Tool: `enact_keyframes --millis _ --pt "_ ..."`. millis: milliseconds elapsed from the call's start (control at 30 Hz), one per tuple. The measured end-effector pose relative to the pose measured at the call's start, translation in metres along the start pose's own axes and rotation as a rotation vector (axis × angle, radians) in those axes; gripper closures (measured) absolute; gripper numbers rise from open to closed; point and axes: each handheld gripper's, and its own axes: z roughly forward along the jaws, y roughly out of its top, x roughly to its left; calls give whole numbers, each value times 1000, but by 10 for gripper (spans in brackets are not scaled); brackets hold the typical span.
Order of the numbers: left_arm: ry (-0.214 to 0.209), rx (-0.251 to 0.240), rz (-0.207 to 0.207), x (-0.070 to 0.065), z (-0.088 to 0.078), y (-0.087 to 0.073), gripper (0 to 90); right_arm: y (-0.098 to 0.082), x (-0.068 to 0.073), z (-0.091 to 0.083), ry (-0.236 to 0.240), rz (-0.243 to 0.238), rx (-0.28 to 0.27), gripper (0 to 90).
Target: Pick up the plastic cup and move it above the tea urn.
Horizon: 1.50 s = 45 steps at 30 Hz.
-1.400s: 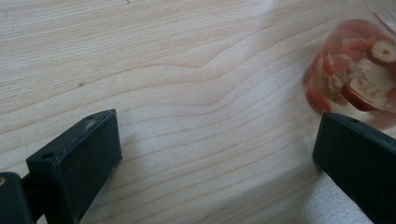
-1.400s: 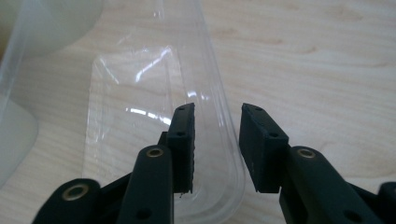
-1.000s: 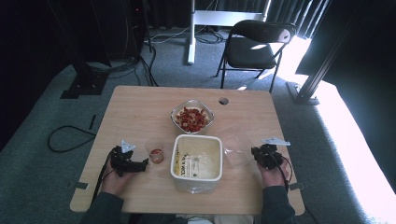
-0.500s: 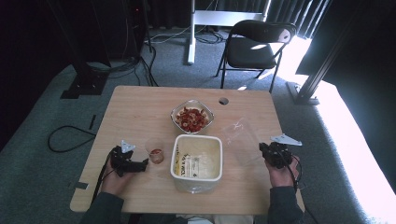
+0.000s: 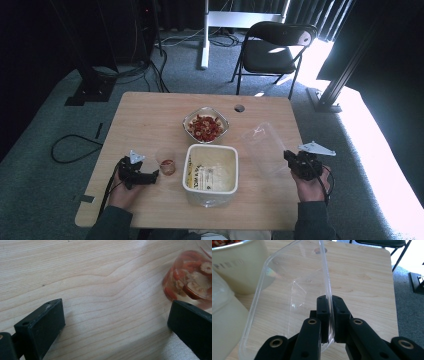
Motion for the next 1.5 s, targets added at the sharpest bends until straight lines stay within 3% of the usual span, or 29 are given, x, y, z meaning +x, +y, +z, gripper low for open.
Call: enact_keyframes --millis 267,700,733,1100,1233,1300,1333,1400,1467,1500 --pt "0 0 0 0 0 0 16 13 3 -21 20 -28 -30 855" --pt "0 1 0 0 0 0 16 33 15 -53 100 -76 -87 855" --pt "0 1 0 0 0 0 16 36 18 -58 134 -85 -97 855" --pt "0 -1 -1 0 0 0 16 46 56 -73 331 -167 -117 853" --pt "0 0 1 0 0 0 16 49 68 -70 404 -184 -105 853" --pt "0 0 0 0 0 0 16 50 71 -68 417 -186 -104 853" --pt "0 0 0 0 0 0 16 53 77 -63 466 -187 -100 853" --pt "0 -1 0 0 0 0 16 54 79 -62 479 -188 -98 853" --pt "1 -3 -3 0 0 0 16 57 86 -54 543 -188 -65 838" --pt "1 -3 -3 0 0 0 16 57 86 -54 543 -188 -65 838"
